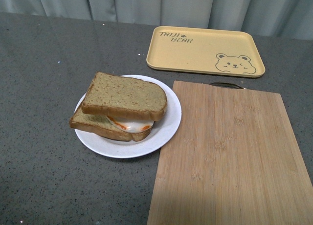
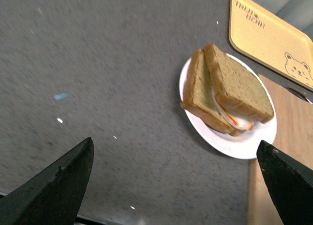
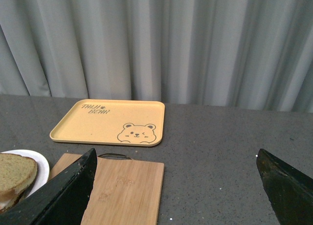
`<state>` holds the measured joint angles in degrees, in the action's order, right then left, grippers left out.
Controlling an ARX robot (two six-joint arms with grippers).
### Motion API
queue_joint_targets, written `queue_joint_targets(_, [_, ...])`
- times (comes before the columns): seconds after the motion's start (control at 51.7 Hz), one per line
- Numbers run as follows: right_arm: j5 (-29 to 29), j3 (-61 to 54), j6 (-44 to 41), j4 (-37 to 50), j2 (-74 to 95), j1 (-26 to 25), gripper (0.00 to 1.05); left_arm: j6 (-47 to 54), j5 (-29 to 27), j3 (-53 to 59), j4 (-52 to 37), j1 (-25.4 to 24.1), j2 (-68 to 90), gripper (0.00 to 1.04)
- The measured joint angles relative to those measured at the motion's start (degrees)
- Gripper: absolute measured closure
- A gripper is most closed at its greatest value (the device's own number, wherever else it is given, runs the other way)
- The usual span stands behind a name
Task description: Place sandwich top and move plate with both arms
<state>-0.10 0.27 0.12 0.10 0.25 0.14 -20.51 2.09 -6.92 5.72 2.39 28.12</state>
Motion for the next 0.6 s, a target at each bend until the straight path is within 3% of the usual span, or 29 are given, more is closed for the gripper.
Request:
queue_joint_targets(0.155, [0.0,0.0,0.0,0.0,0.0,0.0,0.09,-13.14,1.11,-2.54,-14.53,4.76,24.61,0.07])
queue_joint_targets(0.387, [0.0,0.0,0.0,0.0,0.0,0.0,0.09,-26.03,3.54,-7.89,-30.01,6.73,52.65,0.07])
queue_joint_targets(0.6, [0.0,0.0,0.0,0.0,0.0,0.0,0.09,-31.17,3.5,-12.74,-35.67,9.11,66.01,0.07])
